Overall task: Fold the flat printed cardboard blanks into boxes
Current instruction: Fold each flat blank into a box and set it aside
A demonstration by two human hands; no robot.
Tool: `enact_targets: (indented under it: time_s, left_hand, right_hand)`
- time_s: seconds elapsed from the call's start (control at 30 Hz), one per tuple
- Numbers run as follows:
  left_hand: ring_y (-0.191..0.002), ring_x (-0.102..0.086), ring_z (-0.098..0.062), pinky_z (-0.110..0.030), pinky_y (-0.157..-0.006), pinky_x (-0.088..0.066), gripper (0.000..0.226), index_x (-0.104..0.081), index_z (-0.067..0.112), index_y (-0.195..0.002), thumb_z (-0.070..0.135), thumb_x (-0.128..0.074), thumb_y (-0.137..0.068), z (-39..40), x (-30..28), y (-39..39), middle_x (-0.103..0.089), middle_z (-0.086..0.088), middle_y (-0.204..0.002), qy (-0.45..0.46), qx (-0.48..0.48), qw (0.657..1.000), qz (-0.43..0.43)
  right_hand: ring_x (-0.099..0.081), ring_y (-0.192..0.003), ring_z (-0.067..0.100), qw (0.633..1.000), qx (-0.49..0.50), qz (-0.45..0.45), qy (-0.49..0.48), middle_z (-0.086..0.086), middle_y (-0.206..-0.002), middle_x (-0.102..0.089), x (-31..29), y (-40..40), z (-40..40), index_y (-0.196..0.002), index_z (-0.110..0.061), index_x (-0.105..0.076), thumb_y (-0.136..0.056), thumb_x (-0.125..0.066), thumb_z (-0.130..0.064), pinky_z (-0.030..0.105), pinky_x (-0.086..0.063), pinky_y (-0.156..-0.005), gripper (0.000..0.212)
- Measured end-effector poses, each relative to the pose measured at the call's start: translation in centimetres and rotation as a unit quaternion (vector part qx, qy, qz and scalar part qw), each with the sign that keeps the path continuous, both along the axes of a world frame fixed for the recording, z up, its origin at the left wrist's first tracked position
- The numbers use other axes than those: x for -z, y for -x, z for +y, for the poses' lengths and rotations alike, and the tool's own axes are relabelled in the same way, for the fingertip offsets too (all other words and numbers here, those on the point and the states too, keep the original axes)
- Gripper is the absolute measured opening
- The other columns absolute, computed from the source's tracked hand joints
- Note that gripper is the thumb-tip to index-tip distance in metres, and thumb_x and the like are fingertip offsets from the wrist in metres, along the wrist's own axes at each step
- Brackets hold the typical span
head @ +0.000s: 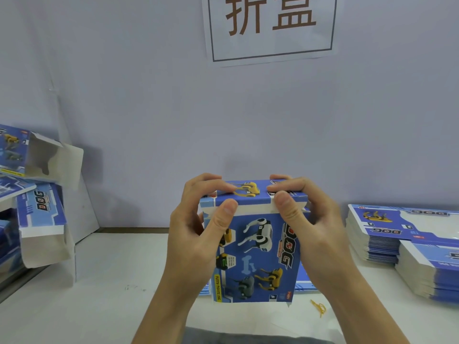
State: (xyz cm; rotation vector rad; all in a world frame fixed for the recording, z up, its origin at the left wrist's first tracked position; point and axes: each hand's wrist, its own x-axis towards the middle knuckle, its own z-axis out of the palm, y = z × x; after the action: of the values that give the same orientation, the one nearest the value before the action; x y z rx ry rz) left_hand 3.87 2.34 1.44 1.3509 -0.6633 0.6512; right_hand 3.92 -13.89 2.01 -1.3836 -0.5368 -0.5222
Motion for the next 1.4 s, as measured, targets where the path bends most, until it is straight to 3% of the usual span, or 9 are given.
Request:
enact_targets:
  time_s: [0.1,0.27,0.67,0.73,0.83,0.97,1.17,1.3,1.4]
  left_hand:
    - [-0.121,-0.058,-0.029,-0.034,-0.07,-0.06,0.031,-0.07,0.034,-0.099,0.059,-0.07,-0.081,0.1,0.1,-0.1,-0.055,0.007,-0.123,-0.001,0.008,1.0,0.001]
    - [-0.127,-0.054,-0.03,-0.037,-0.071,-0.06,0.033,-0.073,0.03,-0.097,0.056,-0.076,-0.077,0.3,0.3,-0.1,-0.052,0.004,-0.129,0.002,0.048,0.998,0.027]
    - [-0.135,-0.048,-0.025,-0.037,-0.069,-0.062,0.026,-0.079,0.03,-0.086,0.051,-0.082,-0.07,-0.1,0.4,0.2,-0.053,0.012,-0.132,-0.026,0.048,0.997,0.051]
    - [-0.13,-0.053,-0.025,-0.033,-0.067,-0.061,0.017,-0.078,0.027,-0.081,0.043,-0.075,-0.076,-0.8,0.4,0.2,-0.056,0.012,-0.126,-0.007,-0.005,0.999,0.038]
    - [-0.116,-0.063,-0.023,-0.028,-0.059,-0.059,0.023,-0.076,0.023,-0.08,0.041,-0.064,-0.089,-2.0,0.7,0.1,-0.061,0.013,-0.117,0.047,-0.072,0.996,0.033]
    - [-0.087,-0.074,-0.02,-0.026,-0.053,-0.057,0.018,-0.059,0.028,-0.106,0.023,-0.048,-0.093,-2.2,1.3,0.2,-0.068,0.011,-0.099,0.075,-0.057,0.994,0.047]
    - [-0.113,-0.065,-0.024,-0.027,-0.06,-0.059,0.02,-0.065,0.034,-0.098,0.022,-0.051,-0.091,-1.2,0.8,0.4,-0.058,0.013,-0.119,0.025,-0.047,0.998,0.041]
    - [-0.128,-0.054,-0.02,-0.031,-0.066,-0.062,0.018,-0.072,0.035,-0.094,0.037,-0.08,-0.078,-0.6,0.2,0.6,-0.045,0.014,-0.137,-0.076,-0.03,0.996,0.021]
    - [-0.127,-0.056,-0.017,-0.031,-0.068,-0.062,0.018,-0.078,0.03,-0.087,0.034,-0.081,-0.07,-0.2,-0.3,0.4,-0.045,0.014,-0.139,-0.081,-0.046,0.996,0.016]
  right_hand:
    - [-0.068,-0.108,0.028,1.0,-0.003,0.0,0.007,-0.014,-0.125,-0.064,0.0,-0.1,-0.1,-0.083,-0.04,-0.071,-0.065,-0.071,-0.074,0.061,-0.046,-0.099,0.039]
    - [-0.07,-0.103,0.031,0.997,-0.066,0.03,-0.039,-0.009,-0.126,-0.064,0.5,-0.6,-0.8,-0.083,-0.026,-0.073,-0.071,-0.073,-0.045,0.041,-0.059,-0.066,0.022]
    - [-0.069,-0.101,0.035,0.992,-0.081,0.057,-0.078,-0.002,-0.123,-0.066,1.4,-1.3,-1.6,-0.071,-0.016,-0.07,-0.074,-0.063,-0.017,0.039,-0.056,-0.066,0.007]
    - [-0.067,-0.104,0.033,0.996,-0.064,0.037,-0.059,-0.002,-0.117,-0.066,1.4,-1.2,-1.2,-0.079,-0.021,-0.07,-0.081,-0.057,-0.023,0.041,-0.055,-0.072,0.013]
    - [-0.073,-0.08,0.029,0.994,-0.078,0.028,-0.069,0.0,-0.095,-0.071,1.3,-0.9,-0.2,-0.101,-0.022,-0.063,-0.091,-0.051,-0.027,0.037,-0.057,-0.06,0.017]
    - [-0.074,-0.072,0.018,0.997,-0.054,0.006,-0.062,-0.015,-0.088,-0.071,1.2,-0.6,0.8,-0.11,-0.021,-0.059,-0.091,-0.048,-0.018,0.025,-0.055,-0.053,0.022]
    - [-0.074,-0.077,0.019,0.993,-0.086,0.021,-0.074,-0.011,-0.091,-0.072,1.3,-0.8,0.6,-0.113,-0.026,-0.063,-0.089,-0.05,-0.013,0.028,-0.057,-0.056,0.031]
    - [-0.073,-0.078,0.025,0.993,-0.09,0.034,-0.071,-0.007,-0.1,-0.073,1.3,-1.0,-0.3,-0.112,-0.027,-0.065,-0.089,-0.057,-0.023,0.037,-0.058,-0.059,0.024]
    - [-0.063,-0.114,0.03,0.996,-0.084,0.009,-0.014,-0.011,-0.126,-0.064,1.3,-1.1,-0.7,-0.114,-0.036,-0.07,-0.077,-0.075,-0.045,0.059,-0.052,-0.09,0.038]
